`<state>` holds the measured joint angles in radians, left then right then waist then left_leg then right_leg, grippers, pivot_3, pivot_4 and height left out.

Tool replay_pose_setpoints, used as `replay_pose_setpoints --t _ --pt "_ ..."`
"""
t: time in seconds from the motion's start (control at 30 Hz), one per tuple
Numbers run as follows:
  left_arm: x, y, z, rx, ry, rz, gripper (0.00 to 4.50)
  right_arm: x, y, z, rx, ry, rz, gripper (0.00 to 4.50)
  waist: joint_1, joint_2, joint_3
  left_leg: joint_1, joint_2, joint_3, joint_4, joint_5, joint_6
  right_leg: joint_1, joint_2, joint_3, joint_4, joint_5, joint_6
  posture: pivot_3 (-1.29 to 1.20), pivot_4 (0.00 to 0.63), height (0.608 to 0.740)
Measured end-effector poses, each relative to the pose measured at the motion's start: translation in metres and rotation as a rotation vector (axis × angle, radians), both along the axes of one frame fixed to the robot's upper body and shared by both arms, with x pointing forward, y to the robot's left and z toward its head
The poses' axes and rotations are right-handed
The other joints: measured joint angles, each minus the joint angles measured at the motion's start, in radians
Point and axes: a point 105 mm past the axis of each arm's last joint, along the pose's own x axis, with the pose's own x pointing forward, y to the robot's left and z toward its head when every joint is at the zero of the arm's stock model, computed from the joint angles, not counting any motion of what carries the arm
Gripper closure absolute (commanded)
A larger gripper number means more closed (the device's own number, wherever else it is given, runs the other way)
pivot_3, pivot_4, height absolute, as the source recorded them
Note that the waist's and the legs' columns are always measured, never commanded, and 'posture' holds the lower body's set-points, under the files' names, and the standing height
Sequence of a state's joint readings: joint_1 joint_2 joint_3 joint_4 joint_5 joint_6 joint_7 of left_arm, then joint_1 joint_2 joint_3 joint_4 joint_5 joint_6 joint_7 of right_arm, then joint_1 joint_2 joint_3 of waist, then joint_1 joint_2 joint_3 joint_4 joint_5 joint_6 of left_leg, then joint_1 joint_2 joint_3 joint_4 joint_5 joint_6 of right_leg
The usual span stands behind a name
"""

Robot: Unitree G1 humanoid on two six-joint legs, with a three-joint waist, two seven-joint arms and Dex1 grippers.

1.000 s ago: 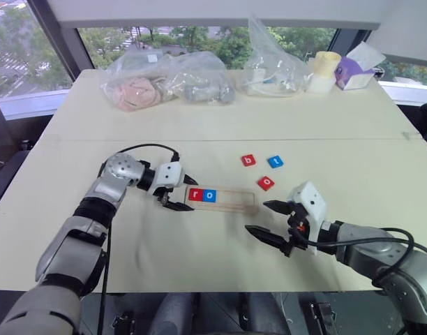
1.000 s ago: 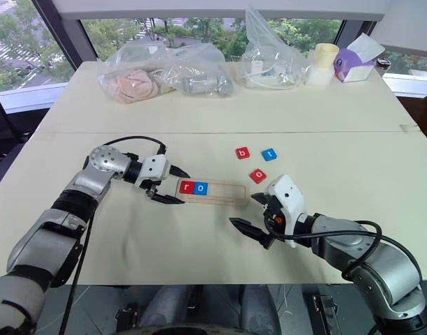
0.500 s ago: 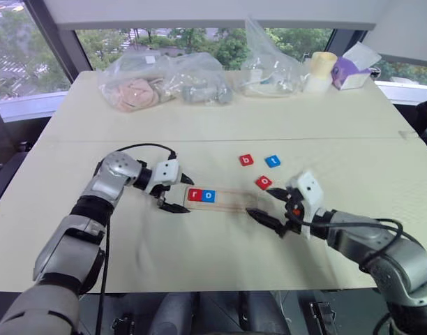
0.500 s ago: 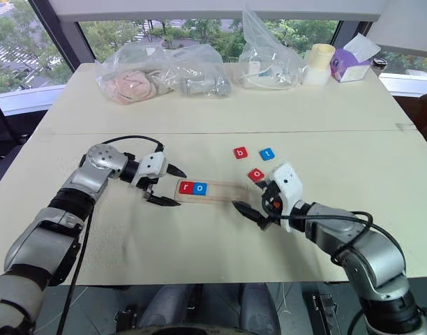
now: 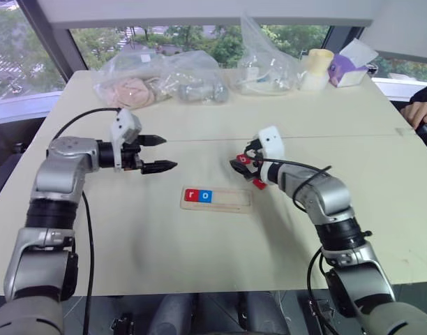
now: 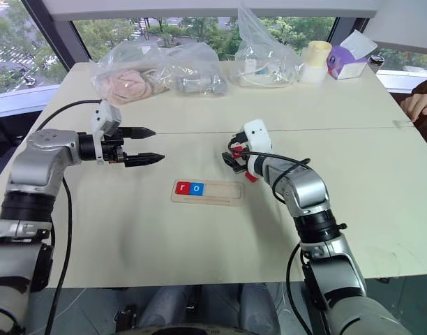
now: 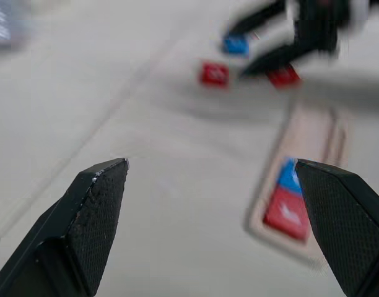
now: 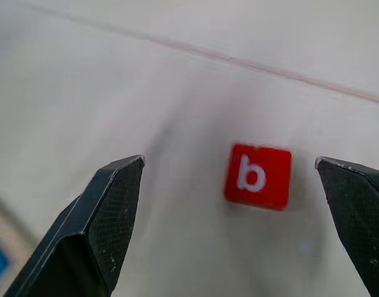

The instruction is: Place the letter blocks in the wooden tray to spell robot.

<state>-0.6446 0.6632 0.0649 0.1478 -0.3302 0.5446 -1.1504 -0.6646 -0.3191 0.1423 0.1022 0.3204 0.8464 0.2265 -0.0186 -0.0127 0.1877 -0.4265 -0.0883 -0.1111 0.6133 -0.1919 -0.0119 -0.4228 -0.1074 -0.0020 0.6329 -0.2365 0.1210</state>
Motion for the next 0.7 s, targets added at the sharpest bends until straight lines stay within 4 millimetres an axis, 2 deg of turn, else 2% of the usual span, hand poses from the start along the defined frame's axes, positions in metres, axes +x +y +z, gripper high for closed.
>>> replay_pose_setpoints --t 0.27,0.37,0.5,0.53,0.7 --pt "-0.055 -0.012 0.002 -0.046 0.069 0.029 0.03 0.016 0.003 -0.015 -0.055 0.020 -0.060 0.00 -0.004 0.000 0.000 0.001 0.006 0.000 0.000 0.003 -0.005 -0.001 0.006 0.001 0.001 0.003 -0.006 0.00 0.150 0.740" --pt "-0.061 -0.013 0.002 -0.053 0.075 0.052 0.00 0.019 0.009 -0.017 -0.025 0.030 -0.065 0.91 -0.003 0.000 0.000 0.003 0.012 0.001 0.000 0.004 -0.008 0.000 0.012 0.001 0.000 0.005 -0.012 0.00 0.150 0.740" --pt "-0.060 -0.008 -0.003 -0.051 0.082 0.105 0.00 0.022 0.018 -0.019 0.013 0.044 -0.073 3.07 -0.004 0.000 0.000 0.007 0.016 0.002 -0.001 0.005 -0.009 0.003 0.016 0.001 0.000 0.005 -0.016 0.00 0.150 0.740" --pt "-0.059 -0.008 -0.004 -0.043 0.079 0.111 0.00 0.023 0.019 -0.019 0.012 0.043 -0.073 3.36 -0.005 0.000 0.000 0.007 0.016 0.002 -0.002 0.005 -0.009 0.003 0.016 0.001 0.000 0.005 -0.016 0.00 0.150 0.740" --pt "-0.061 -0.013 -0.012 -0.022 0.093 0.092 0.00 0.024 0.017 -0.018 -0.007 0.026 -0.085 3.33 -0.004 0.001 0.000 0.007 0.017 0.002 -0.002 0.005 -0.009 0.002 0.016 0.001 0.000 0.006 -0.017 0.00 0.150 0.740"
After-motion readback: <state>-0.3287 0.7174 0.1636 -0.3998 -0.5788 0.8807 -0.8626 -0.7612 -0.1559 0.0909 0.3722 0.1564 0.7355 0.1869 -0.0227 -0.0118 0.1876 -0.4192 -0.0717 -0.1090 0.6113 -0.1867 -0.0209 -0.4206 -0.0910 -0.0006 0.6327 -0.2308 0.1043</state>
